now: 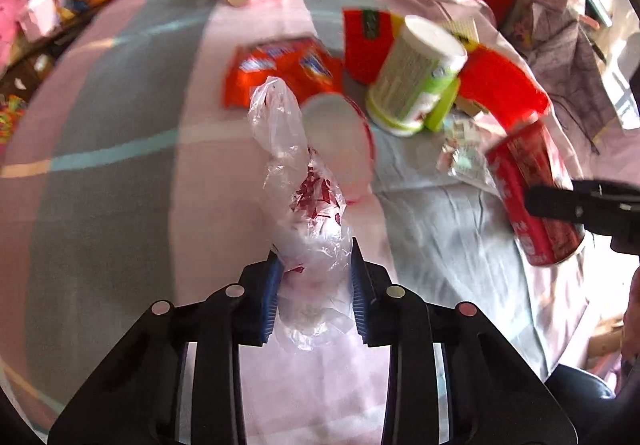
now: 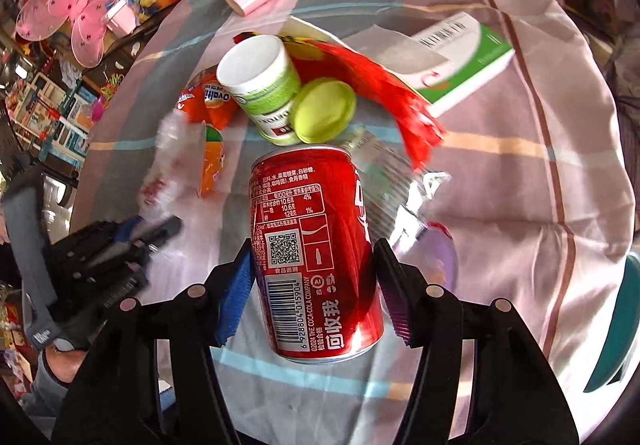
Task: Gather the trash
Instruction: 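Grasp the white plastic bag with left tool while right tool grasps the red Coca-Cola can, then carry bag and can over the teal bucket and open both tools to drop them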
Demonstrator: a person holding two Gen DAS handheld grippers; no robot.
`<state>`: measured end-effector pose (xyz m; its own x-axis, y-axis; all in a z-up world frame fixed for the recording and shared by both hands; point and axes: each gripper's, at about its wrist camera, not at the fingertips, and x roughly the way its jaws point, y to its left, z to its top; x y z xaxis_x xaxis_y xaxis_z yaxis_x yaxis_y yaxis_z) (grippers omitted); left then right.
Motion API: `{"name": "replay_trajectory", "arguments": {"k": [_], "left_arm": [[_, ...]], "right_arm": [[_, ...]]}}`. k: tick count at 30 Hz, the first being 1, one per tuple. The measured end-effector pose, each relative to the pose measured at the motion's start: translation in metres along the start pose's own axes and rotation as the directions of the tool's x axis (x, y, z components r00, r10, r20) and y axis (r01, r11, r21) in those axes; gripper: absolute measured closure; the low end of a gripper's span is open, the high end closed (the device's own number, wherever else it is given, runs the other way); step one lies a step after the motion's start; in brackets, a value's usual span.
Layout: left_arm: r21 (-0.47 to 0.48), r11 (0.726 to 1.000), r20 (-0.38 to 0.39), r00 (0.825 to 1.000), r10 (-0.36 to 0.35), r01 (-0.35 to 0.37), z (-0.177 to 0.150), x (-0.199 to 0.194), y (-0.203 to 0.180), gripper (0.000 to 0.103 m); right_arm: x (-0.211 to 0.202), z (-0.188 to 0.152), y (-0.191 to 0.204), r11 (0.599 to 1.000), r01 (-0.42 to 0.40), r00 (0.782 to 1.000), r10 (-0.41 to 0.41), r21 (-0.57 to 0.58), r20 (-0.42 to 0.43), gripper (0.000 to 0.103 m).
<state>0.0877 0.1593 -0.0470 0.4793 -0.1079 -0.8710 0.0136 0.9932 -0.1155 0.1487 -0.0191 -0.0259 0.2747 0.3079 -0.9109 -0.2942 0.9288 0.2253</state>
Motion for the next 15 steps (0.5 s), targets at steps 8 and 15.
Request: {"name": "replay_trajectory", "arguments": {"k": [8, 15], "left_arm": [[0.049, 0.998, 0.093, 0.995, -0.033, 0.028, 0.006, -0.054, -0.028, 0.072], [0.156, 0.981, 0.092, 0.987, -0.130, 0.114, 0.019, -0.062, -0.092, 0.072]], "right_arm": [[-0.026, -0.015, -0.037, 0.997, -0.022, 0.998, 0.018, 0.073, 0.061, 0.046], [-0.064, -0.035, -0.087, 0.986, -0.030, 0.989, 0.005, 0.166, 0.147, 0.046]]}}
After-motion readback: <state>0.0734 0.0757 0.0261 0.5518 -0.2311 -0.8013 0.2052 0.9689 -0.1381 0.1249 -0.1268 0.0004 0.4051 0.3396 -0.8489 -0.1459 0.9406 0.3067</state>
